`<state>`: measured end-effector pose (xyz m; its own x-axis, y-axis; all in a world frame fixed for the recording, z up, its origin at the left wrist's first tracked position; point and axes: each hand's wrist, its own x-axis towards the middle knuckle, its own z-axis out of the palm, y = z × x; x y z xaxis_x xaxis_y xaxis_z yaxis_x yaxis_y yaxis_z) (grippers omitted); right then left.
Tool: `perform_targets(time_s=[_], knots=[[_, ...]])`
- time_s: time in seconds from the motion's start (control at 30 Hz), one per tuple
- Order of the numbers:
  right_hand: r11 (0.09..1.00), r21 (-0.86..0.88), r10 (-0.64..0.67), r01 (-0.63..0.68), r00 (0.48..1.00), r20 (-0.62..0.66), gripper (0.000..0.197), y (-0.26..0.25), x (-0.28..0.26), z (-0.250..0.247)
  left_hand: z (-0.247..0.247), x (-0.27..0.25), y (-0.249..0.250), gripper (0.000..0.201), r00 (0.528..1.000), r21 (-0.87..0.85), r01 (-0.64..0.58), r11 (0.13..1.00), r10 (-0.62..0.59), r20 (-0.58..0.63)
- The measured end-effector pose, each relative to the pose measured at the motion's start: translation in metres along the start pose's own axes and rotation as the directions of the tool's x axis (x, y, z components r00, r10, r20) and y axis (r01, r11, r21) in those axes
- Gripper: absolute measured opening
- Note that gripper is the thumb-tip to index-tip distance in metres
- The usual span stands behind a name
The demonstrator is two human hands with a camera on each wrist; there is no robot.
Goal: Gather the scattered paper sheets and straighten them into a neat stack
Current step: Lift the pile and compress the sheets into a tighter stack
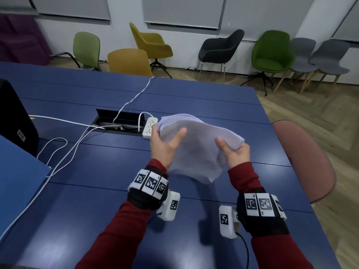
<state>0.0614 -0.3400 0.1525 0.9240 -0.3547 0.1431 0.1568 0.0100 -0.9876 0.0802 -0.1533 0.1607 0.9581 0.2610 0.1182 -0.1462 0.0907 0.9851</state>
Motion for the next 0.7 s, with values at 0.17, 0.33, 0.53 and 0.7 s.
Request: perform_targets(time_s=[0.17,0.33,0.53,0.7], knots=[[0.984,-0.171,0.067,-0.048,0.992,0.108,0.013,0.014,-0.006,-0.005,-0.005,-0.002,-0.019,0.043,0.983,0.039,0.133,0.99,-0.127,-0.134],[0.966,-0.257,-0.011,0.038,0.994,0.105,0.008,0.002,0.002,-0.01,-0.011,0.016,-0.024,0.021,0.997,0.202,0.074,0.977,-0.066,-0.045],[0.424,-0.85,-0.036,0.313,0.944,0.329,0.023,-0.028,0.014,-0.008,0.0,0.006,0.001,0.03,0.919,0.324,-0.327,0.888,0.219,0.327],[0.621,-0.682,-0.195,0.386,0.919,0.343,0.015,-0.027,0.013,-0.012,-0.006,0.012,0.006,0.015,0.873,0.477,-0.391,0.787,0.153,0.463]])
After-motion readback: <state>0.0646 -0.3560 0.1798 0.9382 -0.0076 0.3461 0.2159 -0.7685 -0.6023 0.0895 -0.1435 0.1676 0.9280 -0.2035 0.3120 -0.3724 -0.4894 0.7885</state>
